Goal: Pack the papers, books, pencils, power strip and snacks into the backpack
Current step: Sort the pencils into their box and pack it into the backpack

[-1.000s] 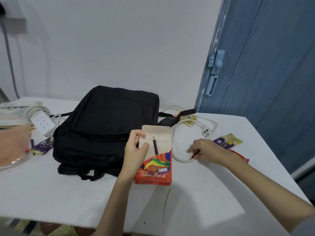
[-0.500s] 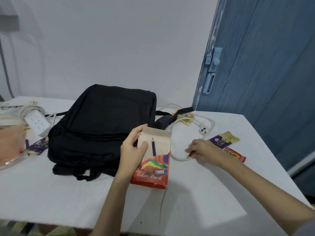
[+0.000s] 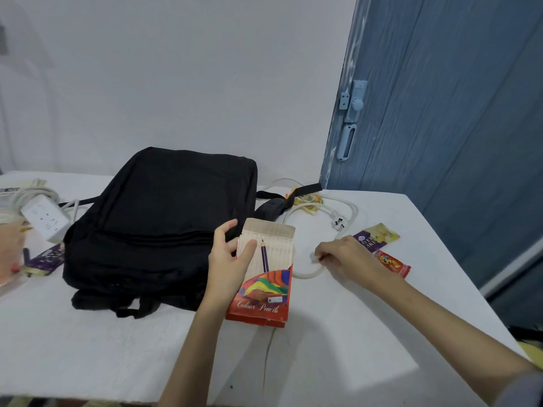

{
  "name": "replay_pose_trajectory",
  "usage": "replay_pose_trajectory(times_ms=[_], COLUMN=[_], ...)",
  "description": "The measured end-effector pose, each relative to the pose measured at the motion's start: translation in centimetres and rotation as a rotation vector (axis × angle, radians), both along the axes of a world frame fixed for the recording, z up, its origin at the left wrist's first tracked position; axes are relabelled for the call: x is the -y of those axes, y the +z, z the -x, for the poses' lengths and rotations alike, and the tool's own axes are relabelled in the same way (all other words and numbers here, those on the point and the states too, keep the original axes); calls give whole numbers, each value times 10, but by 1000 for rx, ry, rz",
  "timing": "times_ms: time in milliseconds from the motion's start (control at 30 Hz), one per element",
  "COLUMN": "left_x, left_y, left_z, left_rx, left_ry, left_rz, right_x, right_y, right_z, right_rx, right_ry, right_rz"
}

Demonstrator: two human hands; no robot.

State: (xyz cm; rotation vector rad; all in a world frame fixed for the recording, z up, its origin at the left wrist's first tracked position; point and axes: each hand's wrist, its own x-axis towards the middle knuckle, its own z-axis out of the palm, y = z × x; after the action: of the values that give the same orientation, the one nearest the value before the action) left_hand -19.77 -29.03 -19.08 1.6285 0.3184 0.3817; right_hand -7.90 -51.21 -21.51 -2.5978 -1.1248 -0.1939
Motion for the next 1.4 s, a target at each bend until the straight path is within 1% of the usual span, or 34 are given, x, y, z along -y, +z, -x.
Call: replay_pose_trajectory(times_ms=[33, 67, 100, 133, 167, 200, 233, 267, 300, 400, 467, 600, 700, 767, 833, 900, 933, 1033, 1100, 1167, 1200, 1233, 1300, 1333, 1400], left_x=[1, 1, 1, 1, 1, 2, 4, 5, 7, 7, 3, -6, -19, -27, -38, -51, -59, -81, -89, -93, -94, -94, -95, -95, -95], left_y=[-1, -2, -3, -4, -4, -3, -3, -2, 0, 3, 6, 18, 22, 26, 27, 29, 30, 37, 43, 45, 45, 44, 42, 41, 38], left_z=[-1, -1, -2, -2, -3, -3, -3, -3, -3, -2, 1, 12, 20, 23, 26, 31, 34, 45, 50, 53, 53, 53, 52, 51, 50], left_rx=[-5, -3, 2, 7, 12, 20, 30, 41, 53, 71, 87, 135, 180, 179, 164, 130, 110, 81, 79, 75, 74, 73, 74, 72, 67], left_ry=[-2, 1, 6, 9, 10, 7, 3, -5, -8, 4, 10, -7, -17, -4, 72, 186, 234, 325, 327, 299, 281, 265, 236, 220, 194], left_rz=[-8, -17, -27, -36, -45, -51, -56, -61, -61, -89, -105, -143, -128, -148, -153, -151, -171, -310, -364, -359, -343, -322, -278, -259, -231], right_x=[-1, -4, -7, -12, -18, -25, -34, -41, -49, -64, -66, -69, -78, -86, -94, -99, -101, -111, -120, -128, -131, -133, -136, -137, -138], right_y=[4, 13, 25, 39, 52, 64, 72, 75, 74, 63, 58, 52, 52, 53, 54, 51, 47, 28, 14, 3, -1, -5, -16, -18, -20], right_z=[2, 5, 11, 18, 26, 36, 44, 51, 55, 55, 53, 52, 55, 56, 54, 46, 41, 32, 35, 42, 45, 47, 49, 50, 51], right_rx=[3, -42, -149, -307, -484, -634, -728, -752, -720, -517, -461, -448, -421, -424, -441, -469, -467, -488, -519, -512, -470, -378, -105, -23, 30], right_ry=[-45, -100, -153, -173, -143, -96, -54, -29, -26, -59, -90, -128, -68, -19, -7, -52, -83, -120, -76, 7, 52, 91, 143, 143, 141], right_rz=[-137, -311, -518, -742, -942, -1085, -1146, -1149, -1127, -1026, -915, -700, -556, -596, -709, -773, -751, -542, -412, -314, -257, -191, -85, -63, -25])
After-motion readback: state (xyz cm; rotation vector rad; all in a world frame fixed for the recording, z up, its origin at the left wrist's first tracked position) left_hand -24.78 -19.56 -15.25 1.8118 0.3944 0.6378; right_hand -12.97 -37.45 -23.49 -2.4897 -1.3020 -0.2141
